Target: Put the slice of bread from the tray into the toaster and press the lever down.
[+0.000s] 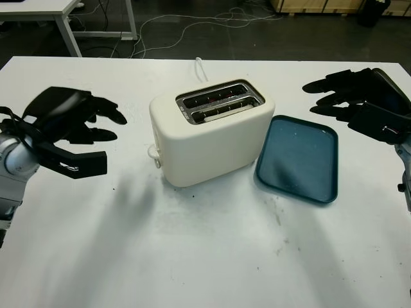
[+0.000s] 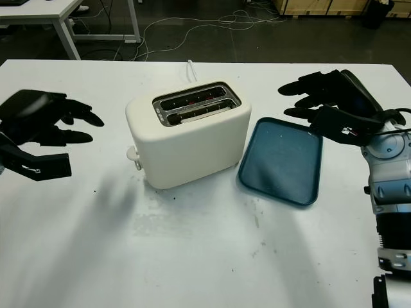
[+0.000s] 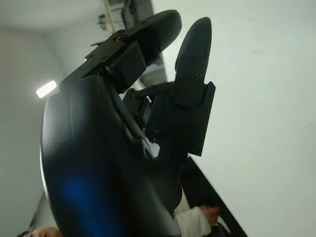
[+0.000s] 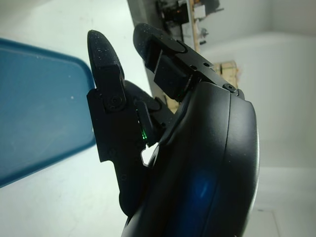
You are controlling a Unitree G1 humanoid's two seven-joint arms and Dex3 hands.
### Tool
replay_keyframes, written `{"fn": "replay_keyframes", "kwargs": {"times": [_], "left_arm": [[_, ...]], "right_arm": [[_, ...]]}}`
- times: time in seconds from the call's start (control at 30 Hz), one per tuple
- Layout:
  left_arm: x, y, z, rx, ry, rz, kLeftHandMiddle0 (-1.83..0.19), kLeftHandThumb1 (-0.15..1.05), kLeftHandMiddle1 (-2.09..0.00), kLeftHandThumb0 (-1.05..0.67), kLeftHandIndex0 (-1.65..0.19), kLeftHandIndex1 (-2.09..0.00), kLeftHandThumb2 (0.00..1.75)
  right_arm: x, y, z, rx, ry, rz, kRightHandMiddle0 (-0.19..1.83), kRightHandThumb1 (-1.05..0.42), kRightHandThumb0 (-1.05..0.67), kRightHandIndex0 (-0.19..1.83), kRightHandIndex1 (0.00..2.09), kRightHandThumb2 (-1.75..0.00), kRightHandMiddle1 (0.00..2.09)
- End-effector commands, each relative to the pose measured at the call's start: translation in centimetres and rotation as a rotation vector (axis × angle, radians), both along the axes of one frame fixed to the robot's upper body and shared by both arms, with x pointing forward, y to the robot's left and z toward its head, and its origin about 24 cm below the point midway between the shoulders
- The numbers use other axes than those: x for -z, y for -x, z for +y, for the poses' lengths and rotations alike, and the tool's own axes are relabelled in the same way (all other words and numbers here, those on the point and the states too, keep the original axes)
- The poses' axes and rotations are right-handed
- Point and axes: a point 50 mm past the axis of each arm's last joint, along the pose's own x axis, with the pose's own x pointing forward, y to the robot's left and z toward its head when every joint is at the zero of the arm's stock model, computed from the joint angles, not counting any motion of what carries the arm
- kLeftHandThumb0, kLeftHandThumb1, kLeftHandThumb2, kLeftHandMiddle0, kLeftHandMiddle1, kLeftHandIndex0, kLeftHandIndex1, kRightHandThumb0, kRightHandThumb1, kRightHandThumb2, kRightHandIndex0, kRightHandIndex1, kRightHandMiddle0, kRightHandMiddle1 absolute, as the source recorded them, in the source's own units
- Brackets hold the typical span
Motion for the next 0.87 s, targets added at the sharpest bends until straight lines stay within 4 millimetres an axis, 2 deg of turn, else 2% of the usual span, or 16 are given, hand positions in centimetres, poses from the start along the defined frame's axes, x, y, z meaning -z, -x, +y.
{"fn": "replay_keyframes", "kwargs": {"times": [0.0,0.43,0.83], "left_arm": [[0.1,0.1,0.3,-0.031,0.037,-0.030,-0.55,0.92,-1.36,-0.59,-0.73,-0.68,0.09],[0.2,-0.1,0.5,-0.066,0.054,-0.037,-0.55,0.92,-1.31,-0.58,-0.69,-0.72,0.06],[0.4,-0.1,0.3,-0.057,0.053,-0.038,-0.58,0.92,-1.30,-0.57,-0.71,-0.72,0.03]], "right_arm": [[0.0,-0.1,-0.2,0.018,0.008,-0.003,0.84,-0.87,-0.61,0.91,0.13,0.00,0.00],[1.3,0.3,-0.3,-0.011,0.006,0.002,0.78,-0.87,-0.63,0.87,0.08,0.00,0.01],[1.3,0.4,-0.1,-0.011,0.032,0.031,0.78,-0.89,-0.65,0.83,0.07,0.00,0.00]]}}
